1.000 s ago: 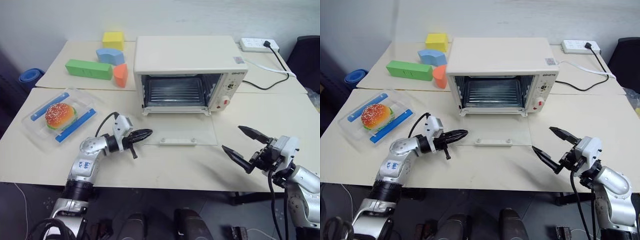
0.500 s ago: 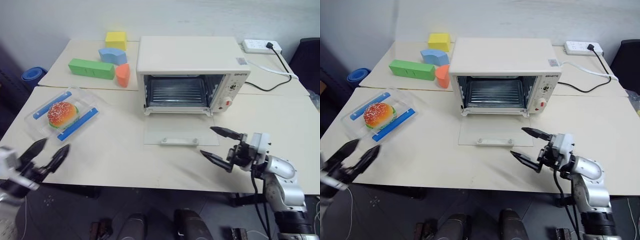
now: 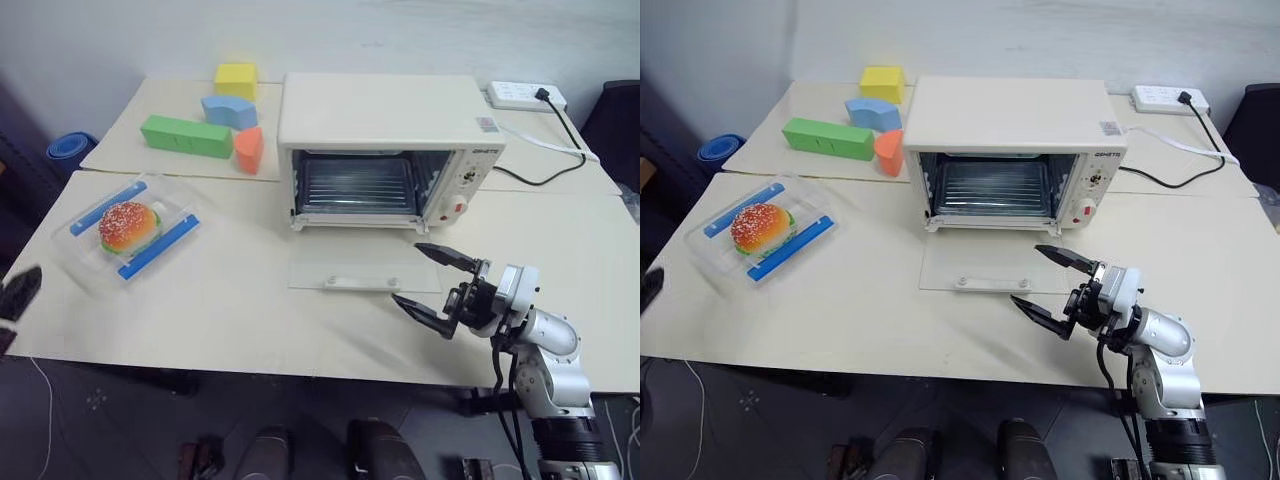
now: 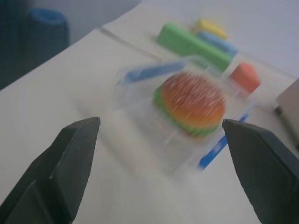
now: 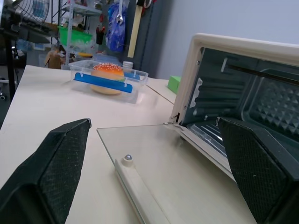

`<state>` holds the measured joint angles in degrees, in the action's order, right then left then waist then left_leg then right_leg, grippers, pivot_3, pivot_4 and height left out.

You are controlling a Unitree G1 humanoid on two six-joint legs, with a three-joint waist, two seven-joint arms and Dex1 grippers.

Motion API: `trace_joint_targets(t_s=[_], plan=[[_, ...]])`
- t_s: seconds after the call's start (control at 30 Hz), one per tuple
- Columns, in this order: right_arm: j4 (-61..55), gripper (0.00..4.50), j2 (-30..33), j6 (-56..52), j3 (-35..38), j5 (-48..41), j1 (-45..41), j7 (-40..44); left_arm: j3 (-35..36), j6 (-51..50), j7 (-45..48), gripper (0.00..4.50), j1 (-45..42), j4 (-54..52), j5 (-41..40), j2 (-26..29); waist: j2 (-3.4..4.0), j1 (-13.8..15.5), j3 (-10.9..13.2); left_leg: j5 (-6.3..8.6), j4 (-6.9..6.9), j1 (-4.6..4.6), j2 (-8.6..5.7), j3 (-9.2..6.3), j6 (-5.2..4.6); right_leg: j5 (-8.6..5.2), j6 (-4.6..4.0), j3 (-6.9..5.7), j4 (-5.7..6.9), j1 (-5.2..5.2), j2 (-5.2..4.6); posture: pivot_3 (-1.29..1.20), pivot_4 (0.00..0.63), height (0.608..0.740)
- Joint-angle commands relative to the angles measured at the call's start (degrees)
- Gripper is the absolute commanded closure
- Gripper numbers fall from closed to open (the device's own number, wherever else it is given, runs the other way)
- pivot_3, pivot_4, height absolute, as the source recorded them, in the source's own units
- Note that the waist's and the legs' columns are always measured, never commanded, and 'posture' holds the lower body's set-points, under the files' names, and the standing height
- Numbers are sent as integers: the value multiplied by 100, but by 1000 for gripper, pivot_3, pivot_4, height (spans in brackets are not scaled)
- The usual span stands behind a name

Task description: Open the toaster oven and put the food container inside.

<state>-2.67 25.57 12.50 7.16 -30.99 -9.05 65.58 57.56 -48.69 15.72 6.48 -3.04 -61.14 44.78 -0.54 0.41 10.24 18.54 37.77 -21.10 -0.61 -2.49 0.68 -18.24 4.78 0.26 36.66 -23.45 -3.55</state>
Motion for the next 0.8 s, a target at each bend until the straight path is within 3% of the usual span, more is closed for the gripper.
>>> trace_joint_targets(t_s=[0.03, 0.2, 0.5, 0.63, 0.8], plan=[[-437, 0, 46, -182, -5, -233, -42, -58, 80, -1112, -841, 47, -424, 685, -377, 485, 3, -69, 1, 0, -6, 1, -1, 1, 1, -1, -2, 1, 4, -3, 0, 0, 150, 740], [-700, 0, -35, -368, -191, -177, 38, -180, -634, -1758, -1112, 47, -1088, 1619, 317, 1162, 2, -165, 1, -13, -45, 11, -2, 3, 25, -9, -16, 0, 22, -23, 5, 0, 150, 740], [-802, 0, -47, -385, -203, -98, 61, -425, -1499, -1575, -911, 47, -2453, 2845, 1241, 1203, -5, -202, -1, -32, -49, 11, -4, 2, 57, -9, -16, -1, 23, -25, 4, 0, 150, 740], [-865, 0, -38, -410, -209, -72, 59, -528, -1740, -1382, -766, 900, -2733, 3335, 1706, 1296, -5, -204, -2, -35, -53, 10, -4, 5, 63, -9, -16, 0, 25, -32, 4, 0, 150, 740], [-878, 0, -7, -433, -199, -1, -24, -673, -1819, -1120, -494, 2272, -3074, 3794, 2037, 1404, -6, -196, -2, -35, -52, 9, -4, 8, 63, -9, -16, 1, 27, -33, 4, 0, 150, 740]])
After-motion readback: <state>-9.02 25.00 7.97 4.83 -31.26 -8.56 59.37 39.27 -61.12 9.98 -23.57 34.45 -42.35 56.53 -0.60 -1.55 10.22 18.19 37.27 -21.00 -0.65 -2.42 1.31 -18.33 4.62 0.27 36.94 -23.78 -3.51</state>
